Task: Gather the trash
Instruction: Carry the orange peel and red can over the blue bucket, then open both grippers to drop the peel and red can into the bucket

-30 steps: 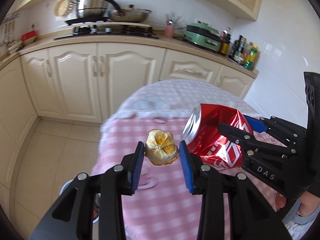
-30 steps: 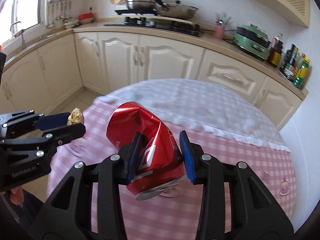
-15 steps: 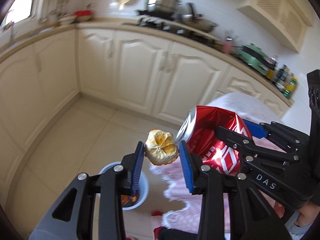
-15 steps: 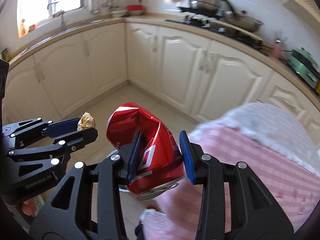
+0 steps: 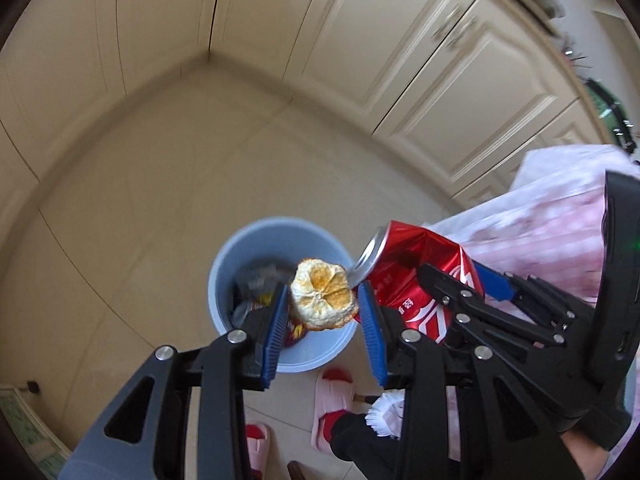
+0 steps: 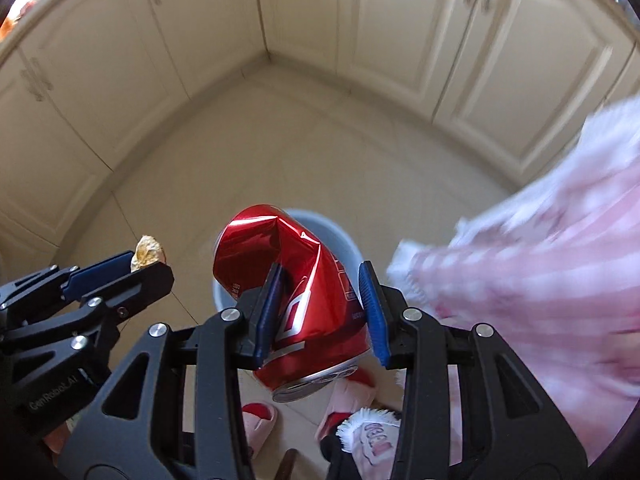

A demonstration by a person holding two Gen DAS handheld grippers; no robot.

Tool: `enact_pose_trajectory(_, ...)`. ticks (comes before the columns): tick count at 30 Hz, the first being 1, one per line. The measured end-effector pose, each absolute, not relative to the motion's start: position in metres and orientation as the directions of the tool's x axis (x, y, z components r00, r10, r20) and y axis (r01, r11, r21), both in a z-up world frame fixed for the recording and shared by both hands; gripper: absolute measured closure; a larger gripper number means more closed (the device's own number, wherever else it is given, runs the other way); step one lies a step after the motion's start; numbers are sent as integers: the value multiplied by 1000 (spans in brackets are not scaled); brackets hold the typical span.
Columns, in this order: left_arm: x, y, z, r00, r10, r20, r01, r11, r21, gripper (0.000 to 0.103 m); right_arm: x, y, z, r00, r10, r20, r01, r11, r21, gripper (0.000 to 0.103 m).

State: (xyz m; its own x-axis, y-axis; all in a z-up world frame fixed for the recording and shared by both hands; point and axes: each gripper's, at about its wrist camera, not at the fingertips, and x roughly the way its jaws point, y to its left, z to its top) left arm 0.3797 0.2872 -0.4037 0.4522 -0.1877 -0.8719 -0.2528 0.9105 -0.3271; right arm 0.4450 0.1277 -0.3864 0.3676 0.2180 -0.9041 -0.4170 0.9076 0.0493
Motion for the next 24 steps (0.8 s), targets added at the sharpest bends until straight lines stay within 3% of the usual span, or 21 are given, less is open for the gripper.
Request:
enact_pose_trajectory(8,416,291,-488,358,-275,-893,-329,857,-396,67,474,124,-490,252,167,-953,-340,937,75,65)
enact_pose_trajectory(9,419,292,-496,353,-295,-888,-346,841,-417,65,477,124,-500,243,169,-955,-332,940,82,65)
enact_pose_trajectory(10,421,292,-499,351,-302,-886,-355,833,-425,55,479,123,-504,237,171,-956,-327,941,87,65)
enact_pose_trajectory(12,425,292,-503,344,-284,-895,-366,837,-407,45,484,123,-513,216,185,-959,-313,943,111,65)
enact_pose_trajectory(15,428,298,-503,332,-248,-910,-401,836,-374,35,494,123,-514,230,189,-955,-307,945,113,64)
enact_pose_trajectory(24,425,312,-525,225,-206,-952,-480,827,-293,27,485,129,-536,168,161,-973,-302,947,105,64)
